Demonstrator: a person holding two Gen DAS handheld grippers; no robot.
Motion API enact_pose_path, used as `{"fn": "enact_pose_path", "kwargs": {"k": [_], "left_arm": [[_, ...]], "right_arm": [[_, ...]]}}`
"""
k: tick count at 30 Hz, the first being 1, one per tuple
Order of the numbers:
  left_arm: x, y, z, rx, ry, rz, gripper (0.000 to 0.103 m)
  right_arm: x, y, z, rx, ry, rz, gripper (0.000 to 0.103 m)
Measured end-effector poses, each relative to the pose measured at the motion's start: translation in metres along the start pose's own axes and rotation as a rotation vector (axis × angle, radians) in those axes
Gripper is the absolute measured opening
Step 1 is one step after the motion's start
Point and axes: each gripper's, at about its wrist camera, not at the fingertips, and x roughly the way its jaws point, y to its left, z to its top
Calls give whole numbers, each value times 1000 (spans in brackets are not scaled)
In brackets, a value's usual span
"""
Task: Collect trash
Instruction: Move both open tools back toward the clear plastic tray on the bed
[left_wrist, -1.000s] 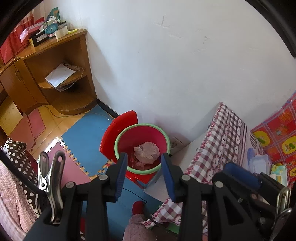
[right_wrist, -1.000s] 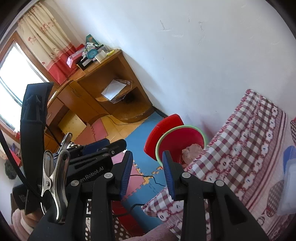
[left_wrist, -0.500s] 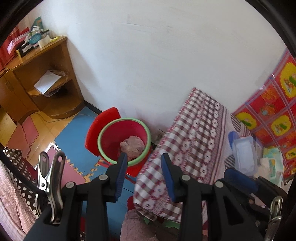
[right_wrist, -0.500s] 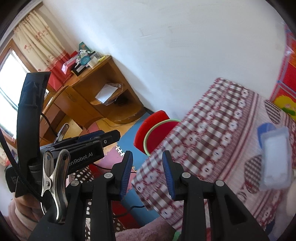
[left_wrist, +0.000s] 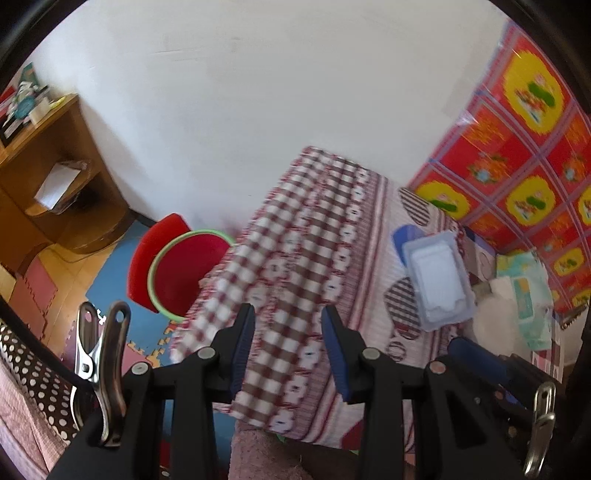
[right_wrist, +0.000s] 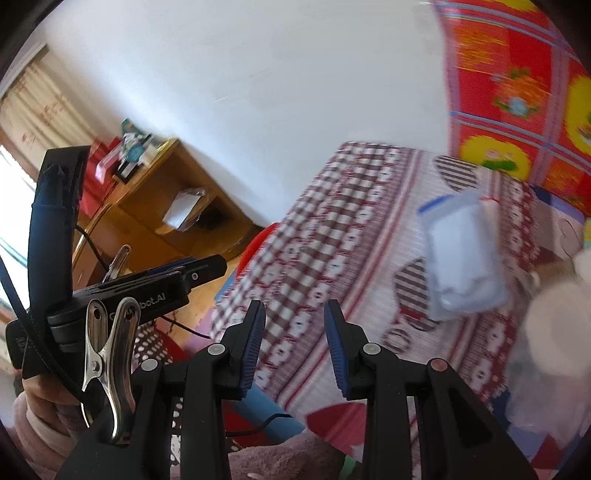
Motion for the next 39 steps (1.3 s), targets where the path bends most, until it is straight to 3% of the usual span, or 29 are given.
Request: {"fn": "enact_pose_path", "kwargs": {"k": [18, 25, 39], "left_arm": [[30, -86, -9, 114, 41, -45, 39], [39, -86, -13, 110, 59, -31, 39], [46, -61, -19, 69, 80, -5, 39]], "right_arm": [[-36, -104, -6, 168, -80, -144, 34], [-16, -125, 8, 178, -52, -177, 34], [29, -138, 38, 162, 22, -138, 37]]}}
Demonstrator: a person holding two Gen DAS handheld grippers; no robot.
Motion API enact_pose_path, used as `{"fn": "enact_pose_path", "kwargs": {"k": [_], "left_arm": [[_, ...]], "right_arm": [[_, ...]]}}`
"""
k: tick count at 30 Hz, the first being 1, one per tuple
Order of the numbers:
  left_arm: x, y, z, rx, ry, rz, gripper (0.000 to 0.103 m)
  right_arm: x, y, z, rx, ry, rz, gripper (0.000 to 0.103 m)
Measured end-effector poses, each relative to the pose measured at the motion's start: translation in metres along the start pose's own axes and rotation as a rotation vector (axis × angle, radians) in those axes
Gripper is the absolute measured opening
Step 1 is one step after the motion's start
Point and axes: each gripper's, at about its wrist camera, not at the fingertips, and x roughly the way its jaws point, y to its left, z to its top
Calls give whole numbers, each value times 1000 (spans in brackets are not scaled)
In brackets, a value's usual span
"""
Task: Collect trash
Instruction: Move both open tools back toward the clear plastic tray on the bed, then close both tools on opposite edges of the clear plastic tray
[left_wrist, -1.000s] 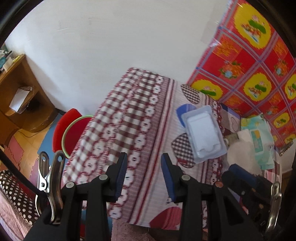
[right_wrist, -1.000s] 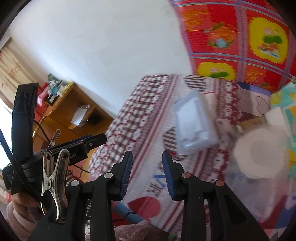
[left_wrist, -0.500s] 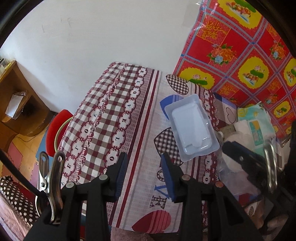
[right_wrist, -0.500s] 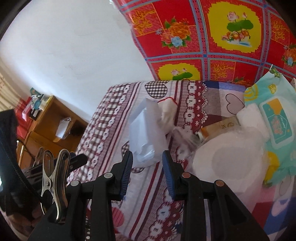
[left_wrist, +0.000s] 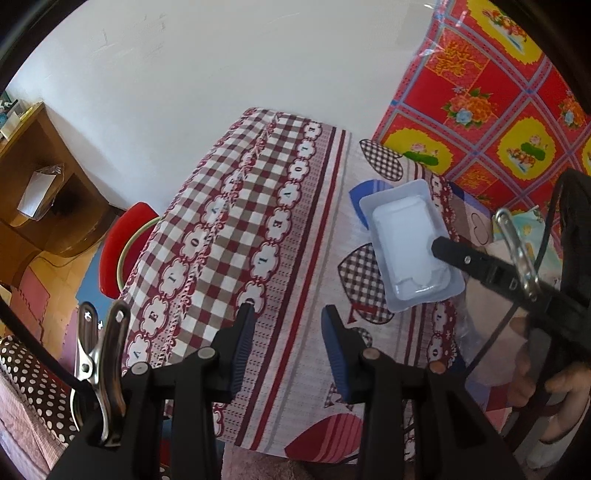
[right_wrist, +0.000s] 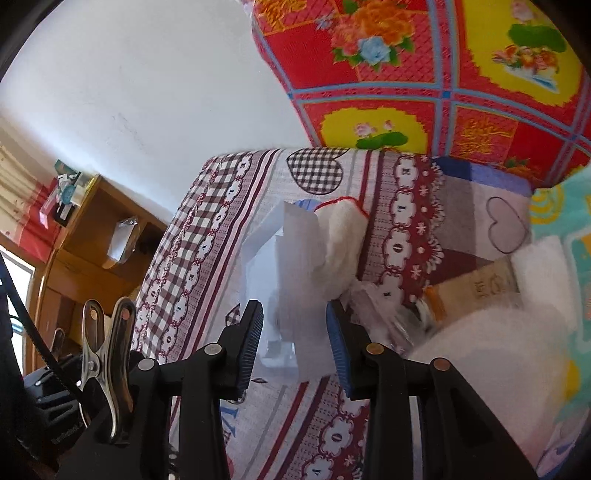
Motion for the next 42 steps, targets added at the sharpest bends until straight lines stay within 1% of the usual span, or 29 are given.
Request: {"fn": "enact_pose_path", "kwargs": {"k": [2, 6, 10, 13, 17, 23, 25, 27, 29, 30, 33, 42], "left_arm": [[0, 3, -1, -5, 2, -1, 39], [2, 11, 1, -3, 3, 0, 39], [3, 14, 3, 5, 2, -10, 39], [5, 15, 6, 20, 5, -18, 39], [8, 11, 13, 54, 3, -32, 39], [14, -5, 25, 94, 14, -73, 39], [14, -9, 29, 102, 11, -81, 39], [13, -11, 30, 112, 8, -82, 39], [14, -10, 30, 116, 12, -82, 39], [14, -8, 30, 115, 14, -81, 39], [16, -2, 29, 101, 21, -81, 39], [19, 27, 27, 32, 32, -55, 39]], "right_arm": [[1, 7, 0, -19, 1, 21, 37], [0, 25, 3, -68, -5, 31, 37], [6, 45, 3, -115, 8, 37, 37], [8, 51, 3, -117, 9, 32, 37], [-3, 47, 2, -80, -28, 22, 37], [-10, 29, 9, -8, -57, -30, 37], [-11, 21, 6, 19, -63, -82, 37], [-8, 18, 4, 18, -72, -147, 35], [-3, 16, 2, 5, -51, -180, 32], [1, 16, 1, -1, -38, -183, 32], [13, 22, -5, -36, -4, -184, 31], [38, 58, -11, -123, 47, -114, 30]]}}
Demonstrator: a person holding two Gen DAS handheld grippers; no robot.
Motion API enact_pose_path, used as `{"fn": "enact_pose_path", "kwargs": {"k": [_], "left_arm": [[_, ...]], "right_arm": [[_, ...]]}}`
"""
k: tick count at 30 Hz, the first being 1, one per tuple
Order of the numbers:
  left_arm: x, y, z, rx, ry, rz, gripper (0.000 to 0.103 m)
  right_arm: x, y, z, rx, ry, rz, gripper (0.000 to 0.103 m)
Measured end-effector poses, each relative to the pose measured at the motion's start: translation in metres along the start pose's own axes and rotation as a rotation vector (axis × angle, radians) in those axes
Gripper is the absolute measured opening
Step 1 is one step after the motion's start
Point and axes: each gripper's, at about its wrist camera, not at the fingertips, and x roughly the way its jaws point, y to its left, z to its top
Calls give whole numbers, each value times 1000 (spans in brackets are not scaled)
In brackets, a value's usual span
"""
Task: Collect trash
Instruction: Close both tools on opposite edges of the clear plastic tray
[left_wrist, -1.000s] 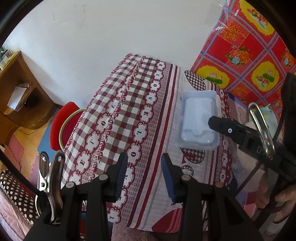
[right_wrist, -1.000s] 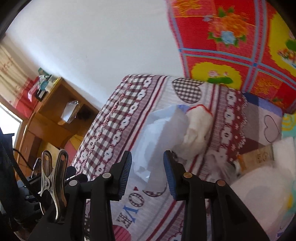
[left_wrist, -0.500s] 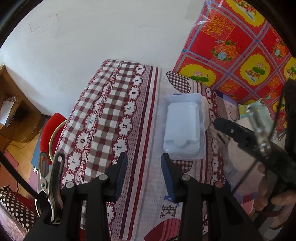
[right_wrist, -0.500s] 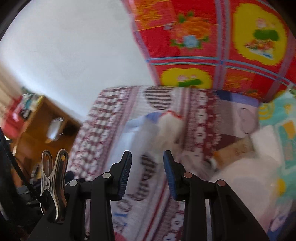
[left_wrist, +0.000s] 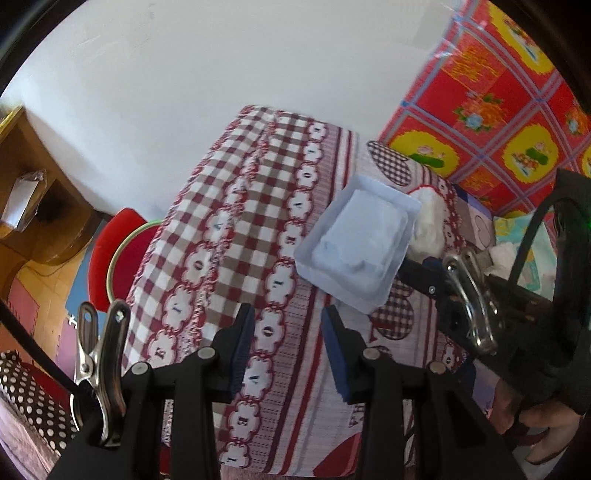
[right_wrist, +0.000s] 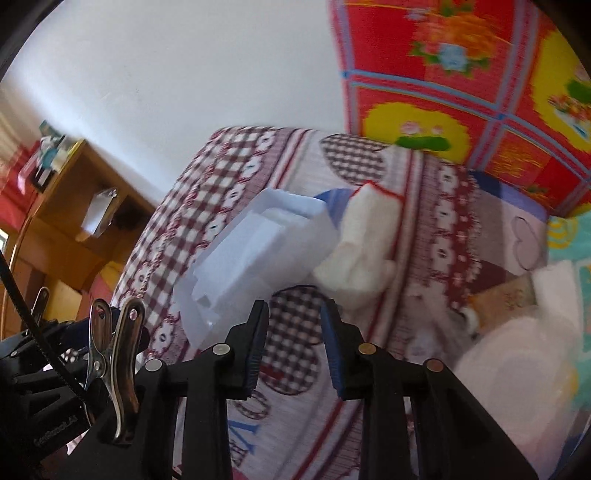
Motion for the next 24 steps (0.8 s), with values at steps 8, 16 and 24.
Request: {"fn": "enact_pose_path", "kwargs": {"k": [8, 16, 24], "left_arm": [[1, 15, 1, -45, -2, 5, 39], [9, 6, 6, -54, 13, -25, 40], [11, -8, 22, -66, -2, -50, 45]], "right_arm": [[8, 20, 3, -55, 30, 96, 31], [-10, 2, 35, -91, -46, 53, 32], [22, -1, 62, -145, -21, -5, 34]]}}
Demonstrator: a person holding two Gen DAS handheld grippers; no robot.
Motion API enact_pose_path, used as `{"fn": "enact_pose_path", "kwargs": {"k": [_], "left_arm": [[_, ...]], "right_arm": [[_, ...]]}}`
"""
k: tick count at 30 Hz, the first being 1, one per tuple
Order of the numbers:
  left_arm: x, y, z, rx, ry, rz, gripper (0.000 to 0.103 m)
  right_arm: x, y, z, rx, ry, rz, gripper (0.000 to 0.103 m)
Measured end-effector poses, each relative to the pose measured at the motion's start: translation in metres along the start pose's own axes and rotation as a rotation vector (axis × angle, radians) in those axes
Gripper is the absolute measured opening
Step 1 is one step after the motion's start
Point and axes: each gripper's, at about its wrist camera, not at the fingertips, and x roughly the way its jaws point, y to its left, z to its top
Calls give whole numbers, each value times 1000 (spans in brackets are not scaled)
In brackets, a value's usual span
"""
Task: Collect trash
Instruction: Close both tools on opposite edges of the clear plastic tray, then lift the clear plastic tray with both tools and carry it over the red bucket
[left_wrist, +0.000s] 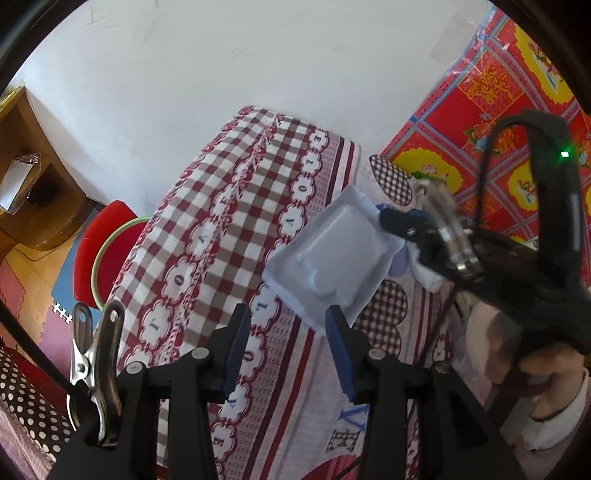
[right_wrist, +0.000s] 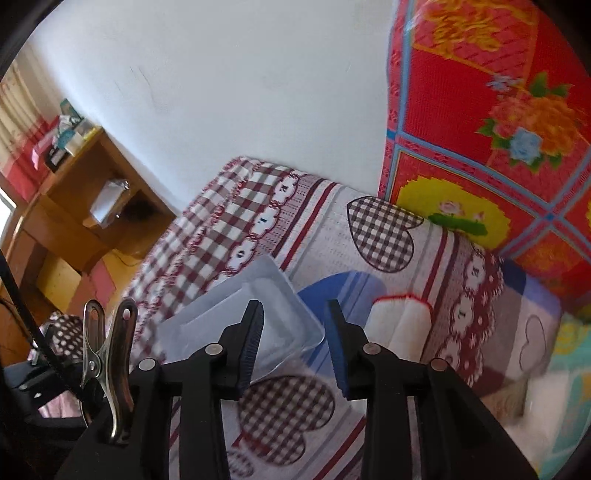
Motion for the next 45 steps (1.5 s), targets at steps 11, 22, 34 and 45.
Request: {"fn": "enact_pose_path", "kwargs": {"k": [11, 22, 34, 45], "left_arm": [[19, -4, 2, -22, 15, 0, 49], [30, -3, 4, -26, 21, 7, 49], [33, 5, 5, -44, 11, 15, 52], [22, 33, -9, -82, 13, 8, 53]], "right_arm": [[25, -10, 9, 29, 62, 92, 45], [33, -17, 12, 17, 69, 58, 48], [35, -7, 5, 14, 114, 107, 50], [34, 10, -15, 36, 149, 173, 50]]}}
